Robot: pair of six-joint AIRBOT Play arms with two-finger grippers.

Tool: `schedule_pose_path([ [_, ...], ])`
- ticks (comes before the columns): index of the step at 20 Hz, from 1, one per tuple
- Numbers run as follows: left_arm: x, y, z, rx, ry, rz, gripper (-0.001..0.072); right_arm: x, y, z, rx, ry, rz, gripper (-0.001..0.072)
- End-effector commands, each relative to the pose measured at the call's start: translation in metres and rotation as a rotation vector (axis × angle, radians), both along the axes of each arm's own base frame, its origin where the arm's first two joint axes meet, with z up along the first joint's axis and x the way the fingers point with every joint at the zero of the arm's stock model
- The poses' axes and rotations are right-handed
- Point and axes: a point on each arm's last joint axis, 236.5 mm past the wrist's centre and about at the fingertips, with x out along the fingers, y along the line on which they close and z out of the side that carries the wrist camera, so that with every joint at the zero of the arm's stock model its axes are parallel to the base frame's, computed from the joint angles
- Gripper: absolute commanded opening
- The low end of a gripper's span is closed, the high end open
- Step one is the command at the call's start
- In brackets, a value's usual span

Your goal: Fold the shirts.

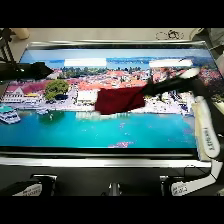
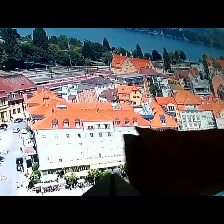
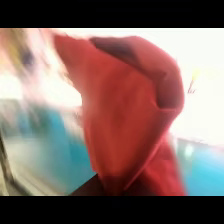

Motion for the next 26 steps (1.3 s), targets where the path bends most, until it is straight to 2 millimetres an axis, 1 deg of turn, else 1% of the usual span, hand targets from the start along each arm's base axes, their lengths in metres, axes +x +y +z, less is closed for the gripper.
schedule_pose_path([
  [1, 0.004, 0.003, 0.003, 0.017, -0.030, -0.001, 0.0026, -0.011, -0.126, 0.079, -0.107, -0.070, -0.230, 0.0021],
  [3, 0.004, 0.003, 0.003, 0.030, -0.040, -0.012, 0.0026, -0.041, -0.193, 0.098, -0.162, -0.052, -0.366, 0.0021],
  [4, 0.004, 0.003, 0.003, 0.038, -0.045, -0.020, 0.0026, -0.059, -0.221, 0.104, -0.180, -0.039, -0.424, 0.0021],
  [6, 0.004, 0.003, 0.003, 0.039, -0.046, -0.021, 0.0026, -0.088, -0.269, 0.116, -0.200, -0.033, -0.544, 0.0021],
  [7, 0.004, 0.003, 0.003, 0.039, -0.046, -0.021, 0.0026, -0.099, -0.289, 0.121, -0.205, -0.036, -0.605, 0.0021],
  [8, 0.004, 0.003, 0.003, 0.040, -0.046, -0.022, 0.0027, -0.111, -0.307, 0.125, -0.202, -0.028, -0.668, 0.0021],
  [9, 0.004, 0.003, 0.003, 0.044, -0.049, -0.026, 0.0027, -0.123, -0.319, 0.127, -0.197, -0.013, -0.709, 0.0021],
  [11, 0.004, 0.003, 0.003, 0.044, -0.049, -0.026, 0.0027, -0.149, -0.332, 0.126, -0.182, 0.038, -0.749, 0.0022],
  [13, 0.004, 0.003, 0.003, 0.044, -0.049, -0.026, 0.0026, -0.169, -0.343, 0.123, -0.180, 0.083, -0.783, 0.0022],
  [15, 0.004, 0.003, 0.003, 0.050, -0.053, -0.031, 0.0026, -0.184, -0.365, 0.122, -0.195, 0.108, -0.884, 0.0021],
  [16, 0.004, 0.003, 0.003, 0.051, -0.053, -0.032, 0.0026, -0.185, -0.378, 0.126, -0.203, 0.085, -0.943, 0.0020],
  [17, 0.004, 0.003, 0.003, 0.051, -0.054, -0.032, 0.0027, -0.182, -0.390, 0.133, -0.207, 0.048, -0.999, 0.0020],
  [18, 0.005, 0.003, 0.004, 0.050, -0.057, -0.030, 0.0027, -0.174, -0.396, 0.141, -0.201, -0.003, -1.024, 0.0020],
  [20, 0.007, 0.004, 0.005, 0.050, -0.065, -0.024, 0.0026, -0.154, -0.392, 0.150, -0.173, -0.068, -1.008, 0.0021],
  [21, 0.008, 0.004, 0.006, 0.049, -0.069, -0.021, 0.0027, -0.149, -0.393, 0.149, -0.196, -0.083, -1.000, 0.0021],
  [22, 0.008, 0.005, 0.007, 0.049, -0.073, -0.018, 0.0027, -0.149, -0.397, 0.147, -0.222, -0.081, -1.007, 0.0021],
  [24, 0.009, 0.005, 0.007, 0.050, -0.075, -0.018, 0.0027, -0.158, -0.409, 0.138, -0.268, -0.040, -1.050, 0.0021],
  [25, 0.009, 0.005, 0.007, 0.049, -0.075, -0.018, 0.0026, -0.168, -0.413, 0.129, -0.307, 0.006, -1.053, 0.0021],
  [26, 0.009, 0.005, 0.007, 0.050, -0.075, -0.018, 0.0026, -0.183, -0.409, 0.116, -0.340, 0.089, -1.030, 0.0021],
])
